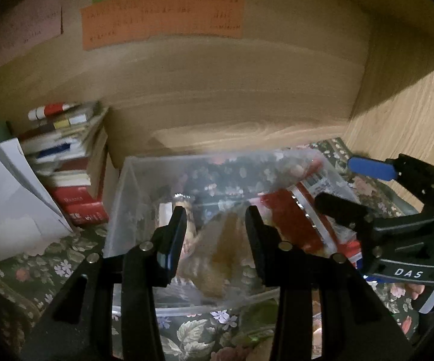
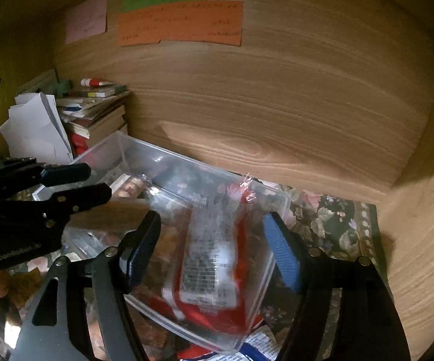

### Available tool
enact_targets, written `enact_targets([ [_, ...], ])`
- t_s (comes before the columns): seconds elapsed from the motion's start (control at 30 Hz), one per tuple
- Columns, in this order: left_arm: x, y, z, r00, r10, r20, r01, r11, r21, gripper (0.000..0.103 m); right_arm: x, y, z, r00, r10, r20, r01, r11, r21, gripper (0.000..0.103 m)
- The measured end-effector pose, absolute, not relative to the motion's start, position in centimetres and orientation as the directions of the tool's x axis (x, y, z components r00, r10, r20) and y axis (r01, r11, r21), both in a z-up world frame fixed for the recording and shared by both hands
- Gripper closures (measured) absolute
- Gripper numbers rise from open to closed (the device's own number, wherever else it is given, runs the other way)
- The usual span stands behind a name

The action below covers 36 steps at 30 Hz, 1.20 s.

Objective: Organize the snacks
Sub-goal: 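Lower both held snacks into the clear box and release them, then grasp the peanut bread bag with the left tool while the right tool grasps a green-edged cookie bag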

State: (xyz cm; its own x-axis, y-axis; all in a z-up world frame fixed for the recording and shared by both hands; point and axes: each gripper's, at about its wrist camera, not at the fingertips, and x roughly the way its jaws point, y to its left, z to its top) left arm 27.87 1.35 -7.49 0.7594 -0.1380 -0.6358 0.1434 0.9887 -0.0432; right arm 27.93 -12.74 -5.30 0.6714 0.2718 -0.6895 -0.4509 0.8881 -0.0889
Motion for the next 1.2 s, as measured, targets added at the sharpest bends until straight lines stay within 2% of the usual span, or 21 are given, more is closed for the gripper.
enact_targets([
  [0.07, 27.4, 1.3, -7.0, 0.767, -0.138, -0.627, 0.144, 0.989, -0.04, 0.062, 27.8, -12.9, -5.1, 0.673, 0.277, -0.686, -0.449, 0.89, -0.081, 0.025],
  [0.53, 21.7, 2.9, -5.1, 0.806, -0.12, -0.58, 0.118, 0.992, -0.041, 0.061, 23.2, -14.8, -1.8, 0.719, 0.325, -0.615, -0.446, 0.894, -0.049, 0.024],
  [0.67, 19.2, 3.3, -5.3, 0.81, -0.099, -0.578, 0.097, 0.995, -0.035, 0.047, 20.8, -15.9, -1.5, 0.724, 0.345, -0.598, -0.448, 0.893, -0.028, 0.02],
  [0.93, 14.5, 3.7, -7.2, 0.785, -0.081, -0.614, 0.067, 0.997, -0.046, 0.033, 16.8, -17.0, -3.1, 0.697, 0.366, -0.616, -0.456, 0.89, 0.012, 0.018],
  [1.03, 12.9, 3.5, -8.1, 0.776, -0.078, -0.626, 0.061, 0.997, -0.048, 0.017, 15.4, -17.1, -3.8, 0.685, 0.374, -0.625, -0.465, 0.885, 0.02, 0.015],
  [1.07, 12.3, 3.3, -8.3, 0.775, -0.079, -0.627, 0.061, 0.997, -0.051, 0.012, 14.9, -17.1, -4.1, 0.679, 0.379, -0.628, -0.47, 0.882, 0.025, 0.013],
  [1.2, 10.6, 2.5, -9.6, 0.761, -0.082, -0.643, 0.062, 0.997, -0.054, 0.008, 13.2, -17.3, -5.0, 0.668, 0.39, -0.634, -0.479, 0.877, 0.034, 0.003],
])
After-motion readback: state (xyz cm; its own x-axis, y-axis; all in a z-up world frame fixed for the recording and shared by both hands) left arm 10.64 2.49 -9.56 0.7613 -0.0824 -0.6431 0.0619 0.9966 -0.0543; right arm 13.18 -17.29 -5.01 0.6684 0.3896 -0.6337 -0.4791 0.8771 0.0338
